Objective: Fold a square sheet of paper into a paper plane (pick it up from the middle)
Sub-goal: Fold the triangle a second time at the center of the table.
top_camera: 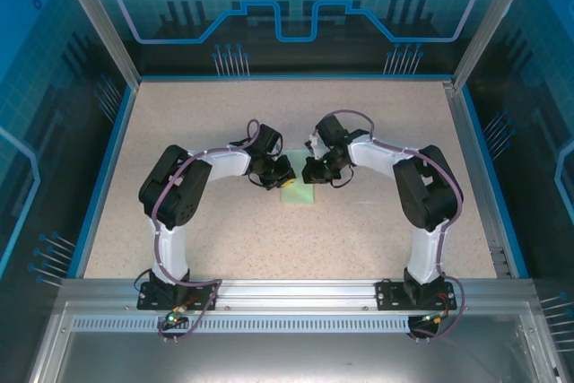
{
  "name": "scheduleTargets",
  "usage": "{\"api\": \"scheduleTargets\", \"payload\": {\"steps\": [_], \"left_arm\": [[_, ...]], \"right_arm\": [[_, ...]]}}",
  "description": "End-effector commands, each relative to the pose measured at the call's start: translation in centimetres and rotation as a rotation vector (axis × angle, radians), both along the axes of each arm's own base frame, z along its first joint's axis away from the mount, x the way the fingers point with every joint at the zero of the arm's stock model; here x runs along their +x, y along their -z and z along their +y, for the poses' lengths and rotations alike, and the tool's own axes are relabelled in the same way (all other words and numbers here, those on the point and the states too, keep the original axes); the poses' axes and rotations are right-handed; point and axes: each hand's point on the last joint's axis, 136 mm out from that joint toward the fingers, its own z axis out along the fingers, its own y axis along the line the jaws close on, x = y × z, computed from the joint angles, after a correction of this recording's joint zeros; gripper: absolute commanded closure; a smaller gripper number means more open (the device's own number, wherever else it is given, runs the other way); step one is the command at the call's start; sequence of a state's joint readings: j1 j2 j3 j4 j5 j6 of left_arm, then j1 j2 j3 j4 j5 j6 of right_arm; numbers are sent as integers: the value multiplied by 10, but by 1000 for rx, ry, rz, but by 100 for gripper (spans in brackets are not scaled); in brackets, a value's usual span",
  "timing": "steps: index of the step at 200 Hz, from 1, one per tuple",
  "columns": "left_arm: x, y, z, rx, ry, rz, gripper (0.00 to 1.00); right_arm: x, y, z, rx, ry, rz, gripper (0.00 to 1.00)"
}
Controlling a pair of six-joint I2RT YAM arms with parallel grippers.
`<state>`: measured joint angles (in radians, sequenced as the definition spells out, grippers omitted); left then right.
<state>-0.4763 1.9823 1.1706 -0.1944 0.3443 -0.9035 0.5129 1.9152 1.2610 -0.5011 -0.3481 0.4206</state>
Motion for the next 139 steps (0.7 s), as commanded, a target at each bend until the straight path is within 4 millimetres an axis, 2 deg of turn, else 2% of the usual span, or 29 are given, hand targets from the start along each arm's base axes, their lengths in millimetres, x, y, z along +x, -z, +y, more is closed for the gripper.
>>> {"api": "scheduleTargets", "payload": {"steps": [1, 25, 71, 139], "left_arm": [[-21, 29, 15, 97, -24, 121, 91], [-22, 30, 16, 100, -27, 127, 91], [-24, 32, 17, 104, -29, 136, 91], [-24, 34, 18, 114, -26, 141, 91]], "right_arm": [[-32, 4, 6, -26, -62, 41, 91], [-42, 11, 10, -48, -80, 55, 91], [-41, 30, 1, -109, -64, 70, 92], [-43, 37, -12, -131, -49, 89, 92]]}}
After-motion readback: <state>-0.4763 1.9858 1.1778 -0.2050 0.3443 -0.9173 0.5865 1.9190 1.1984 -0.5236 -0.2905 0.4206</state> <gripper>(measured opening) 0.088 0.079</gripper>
